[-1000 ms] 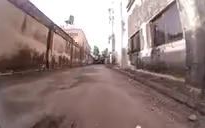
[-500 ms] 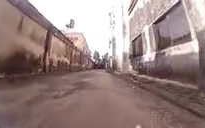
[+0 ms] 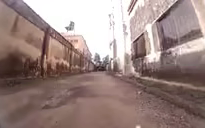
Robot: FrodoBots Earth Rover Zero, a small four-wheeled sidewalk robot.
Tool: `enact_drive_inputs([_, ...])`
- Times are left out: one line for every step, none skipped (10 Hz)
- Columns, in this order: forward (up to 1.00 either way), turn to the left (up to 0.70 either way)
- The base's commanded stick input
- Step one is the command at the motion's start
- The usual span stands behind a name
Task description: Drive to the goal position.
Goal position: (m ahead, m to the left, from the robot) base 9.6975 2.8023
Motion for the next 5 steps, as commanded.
enact_drive_inputs([0.7,0.01])
enact_drive_inputs([0.7,0.01])
enact_drive_inputs([0.7,0.01])
enact_drive_inputs([0.7,0.01])
enact_drive_inputs([0.7,0.01])
